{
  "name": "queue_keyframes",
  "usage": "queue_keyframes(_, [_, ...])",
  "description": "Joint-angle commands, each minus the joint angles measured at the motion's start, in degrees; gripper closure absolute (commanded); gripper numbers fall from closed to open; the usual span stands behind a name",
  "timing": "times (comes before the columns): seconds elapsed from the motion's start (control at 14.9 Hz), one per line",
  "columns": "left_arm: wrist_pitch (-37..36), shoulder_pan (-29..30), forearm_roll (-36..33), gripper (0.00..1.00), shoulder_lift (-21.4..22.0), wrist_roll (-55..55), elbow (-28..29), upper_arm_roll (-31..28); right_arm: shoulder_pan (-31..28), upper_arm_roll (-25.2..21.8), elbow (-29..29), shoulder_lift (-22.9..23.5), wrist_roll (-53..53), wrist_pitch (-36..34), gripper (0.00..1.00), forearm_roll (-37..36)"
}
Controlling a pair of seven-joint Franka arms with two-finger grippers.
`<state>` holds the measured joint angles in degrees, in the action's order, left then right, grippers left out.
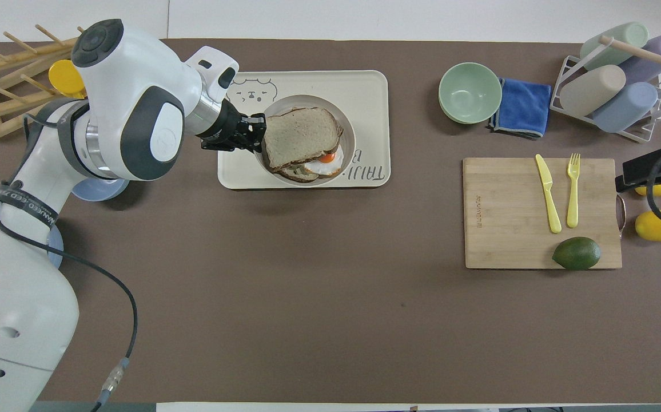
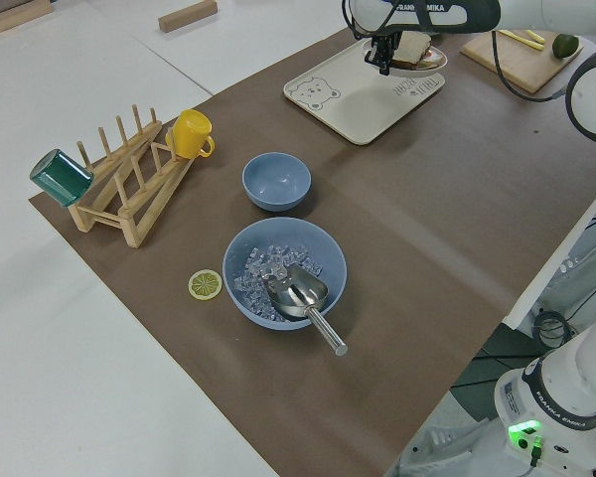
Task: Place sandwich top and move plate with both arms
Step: 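Slide the plate onto the bear-print tray with the left gripper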
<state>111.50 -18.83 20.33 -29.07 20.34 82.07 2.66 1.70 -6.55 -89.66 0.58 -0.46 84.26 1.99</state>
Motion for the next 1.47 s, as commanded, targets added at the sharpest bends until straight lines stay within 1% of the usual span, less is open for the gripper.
queue_keyframes(0.0, [0.63,1.17,2.08,1.00,-7.40,-0.04,-8.68,0.16,0.14,-0.48,0.19,0.04,-1.03,-0.77,0.00,0.56])
queue_keyframes(0.2, [8.88,0.47,1.38,1.00,-8.55,-0.04,-6.58,0.07,0.14,-0.48,0.19,0.04,-0.94,-0.77,0.00,0.56])
queue_keyframes(0.33, [13.46,0.20,-1.42,1.00,-7.94,-0.21,-1.58,0.16,0.14,-0.48,0.19,0.04,-1.03,-0.77,0.00,0.56])
queue_keyframes(0.54, [14.88,0.12,-2.32,1.00,-7.06,-0.56,0.89,0.16,0.14,-0.48,0.19,0.04,-1.03,-0.77,0.00,0.56])
queue_keyframes(0.74, [19.18,-0.24,-3.72,1.00,-5.39,-1.52,5.63,0.16,0.14,-0.48,0.19,0.04,-1.03,-0.77,0.00,0.56])
queue_keyframes(0.8, [19.37,-0.24,-3.72,0.72,-5.13,-2.05,6.08,0.16,0.14,-0.48,0.19,0.04,-1.03,-0.77,0.00,0.56])
queue_keyframes(0.87, [19.37,-0.24,-3.72,0.41,-5.04,-2.32,6.00,0.07,0.14,-0.48,0.19,0.04,-1.03,-0.77,0.00,0.56])
queue_keyframes(0.94, [18.76,-0.24,-3.98,0.18,-5.12,-2.23,5.56,0.07,0.14,-0.48,0.19,0.04,-1.03,-0.77,0.00,0.56])
queue_keyframes(1.0, [18.06,-0.24,-5.03,0.00,-5.04,-2.15,5.38,-0.11,0.14,-0.48,0.19,0.04,-0.94,-0.77,0.00,0.56])
queue_keyframes(1.14, [17.79,2.04,-7.23,0.00,-5.04,-3.19,5.21,-0.11,0.14,-0.48,0.19,0.04,-1.03,-0.77,0.00,0.56])
queue_keyframes(1.27, [17.35,3.71,-7.94,0.00,-4.86,-3.81,4.50,-0.19,0.14,-0.48,0.19,0.04,-1.03,-0.77,0.00,0.56])
queue_keyframes(1.4, [17.00,5.03,-8.64,0.00,-3.46,-3.73,4.06,-0.63,0.14,-0.48,0.19,0.04,-0.94,-0.77,0.00,0.56])
